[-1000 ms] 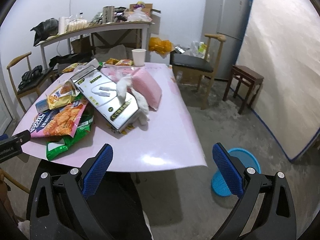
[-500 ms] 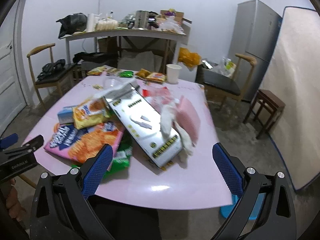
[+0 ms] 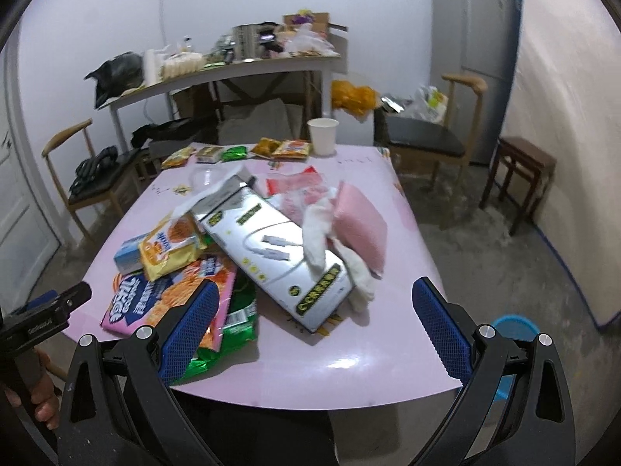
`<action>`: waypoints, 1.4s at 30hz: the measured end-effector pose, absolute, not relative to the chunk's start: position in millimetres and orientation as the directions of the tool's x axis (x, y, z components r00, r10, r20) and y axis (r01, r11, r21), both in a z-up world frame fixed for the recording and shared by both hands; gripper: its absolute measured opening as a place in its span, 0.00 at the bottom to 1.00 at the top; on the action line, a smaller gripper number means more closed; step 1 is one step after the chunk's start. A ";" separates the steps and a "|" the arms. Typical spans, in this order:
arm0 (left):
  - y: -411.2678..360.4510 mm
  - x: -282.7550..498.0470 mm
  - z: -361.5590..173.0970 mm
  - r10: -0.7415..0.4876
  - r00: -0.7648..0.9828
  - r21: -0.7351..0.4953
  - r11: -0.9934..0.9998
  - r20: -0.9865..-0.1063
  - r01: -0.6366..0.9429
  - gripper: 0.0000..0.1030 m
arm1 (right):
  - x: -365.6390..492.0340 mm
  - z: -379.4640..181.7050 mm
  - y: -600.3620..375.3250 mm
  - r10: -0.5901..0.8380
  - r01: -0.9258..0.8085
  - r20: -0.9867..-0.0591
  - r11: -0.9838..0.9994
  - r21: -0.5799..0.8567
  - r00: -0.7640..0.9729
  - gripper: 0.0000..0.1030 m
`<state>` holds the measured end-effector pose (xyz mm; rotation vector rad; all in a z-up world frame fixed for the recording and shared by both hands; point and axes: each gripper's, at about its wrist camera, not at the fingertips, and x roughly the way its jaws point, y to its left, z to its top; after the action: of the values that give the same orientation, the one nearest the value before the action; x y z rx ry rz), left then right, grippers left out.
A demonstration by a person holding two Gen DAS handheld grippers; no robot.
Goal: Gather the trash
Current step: 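Reach both tools toward the clear plastic lid and red wrapper on the table, then grasp the clear plastic lid with the left tool while the right tool grasps the red wrapper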
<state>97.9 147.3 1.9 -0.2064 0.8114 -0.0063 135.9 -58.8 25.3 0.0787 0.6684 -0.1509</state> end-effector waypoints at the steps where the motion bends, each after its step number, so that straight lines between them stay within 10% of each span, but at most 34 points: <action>1: 146.4 99.5 3.2 -0.099 0.692 -0.195 0.979 -0.715 -0.062 0.95 | 137.8 25.5 -64.7 -0.112 0.176 -0.626 0.984 0.041 0.772 0.93; 17: 177.5 222.8 59.2 -0.419 0.645 -0.480 0.872 -0.639 0.092 0.95 | 169.3 43.4 -95.0 -0.006 0.114 -0.572 0.981 0.154 0.820 0.93; 25: 187.9 366.1 1.5 -0.626 0.375 -0.704 0.701 -0.684 -0.114 0.94 | 194.7 44.8 -94.3 0.129 0.039 -0.559 0.960 0.278 0.819 0.93; 33: 198.7 463.1 -63.2 -0.639 0.244 -0.676 0.619 -0.730 -0.401 0.71 | 205.7 40.5 -94.3 0.162 0.028 -0.570 0.951 0.309 0.806 0.93; 42: 176.2 481.4 -78.1 -0.634 0.054 -0.603 0.702 -0.771 -0.379 0.47 | 208.9 35.7 -102.5 0.147 0.058 -0.583 0.946 0.318 0.799 0.93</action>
<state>481.4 176.2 -78.1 -0.8549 1.5620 -0.2352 208.9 -102.5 35.7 0.3312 0.6467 0.0488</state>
